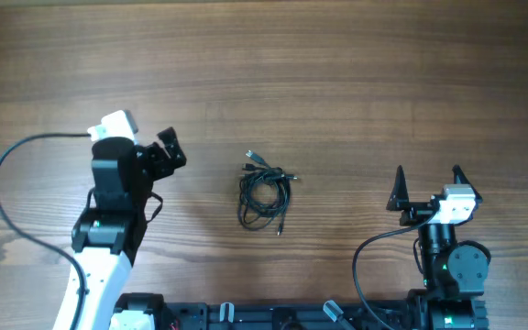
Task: Untangle cables
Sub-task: 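Reach the left gripper down onto the black cable bundle and close, then lift the cable bundle with the left gripper toward the center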
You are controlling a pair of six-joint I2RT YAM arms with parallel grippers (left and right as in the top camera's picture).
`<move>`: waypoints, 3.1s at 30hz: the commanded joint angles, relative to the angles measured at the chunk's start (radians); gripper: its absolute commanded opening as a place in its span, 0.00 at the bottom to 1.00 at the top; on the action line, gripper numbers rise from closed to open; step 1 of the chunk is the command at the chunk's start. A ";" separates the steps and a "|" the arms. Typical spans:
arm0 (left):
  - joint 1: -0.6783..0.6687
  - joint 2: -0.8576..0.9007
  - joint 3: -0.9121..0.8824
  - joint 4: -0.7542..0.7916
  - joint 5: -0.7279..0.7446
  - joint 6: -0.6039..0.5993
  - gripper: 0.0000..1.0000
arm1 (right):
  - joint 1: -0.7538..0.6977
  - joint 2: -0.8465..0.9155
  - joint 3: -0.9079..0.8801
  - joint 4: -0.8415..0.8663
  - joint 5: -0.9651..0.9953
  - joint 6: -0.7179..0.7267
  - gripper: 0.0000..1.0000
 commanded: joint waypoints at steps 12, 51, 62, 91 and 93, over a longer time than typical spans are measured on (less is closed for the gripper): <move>-0.098 0.103 0.233 -0.261 0.012 0.044 0.99 | -0.004 -0.009 -0.001 0.003 -0.016 -0.011 1.00; -0.486 0.656 0.230 -0.266 0.087 -0.131 0.79 | -0.004 0.001 -0.001 0.003 -0.016 -0.011 1.00; -0.486 0.682 0.230 -0.220 0.087 -0.125 0.23 | -0.004 0.001 -0.001 0.003 -0.016 -0.011 1.00; -0.486 0.183 0.232 0.136 0.564 0.187 0.04 | -0.004 0.000 -0.001 0.138 -0.047 -0.008 1.00; -0.486 0.183 0.232 0.143 0.599 0.239 0.04 | -0.004 0.000 0.000 0.251 -0.190 -0.009 1.00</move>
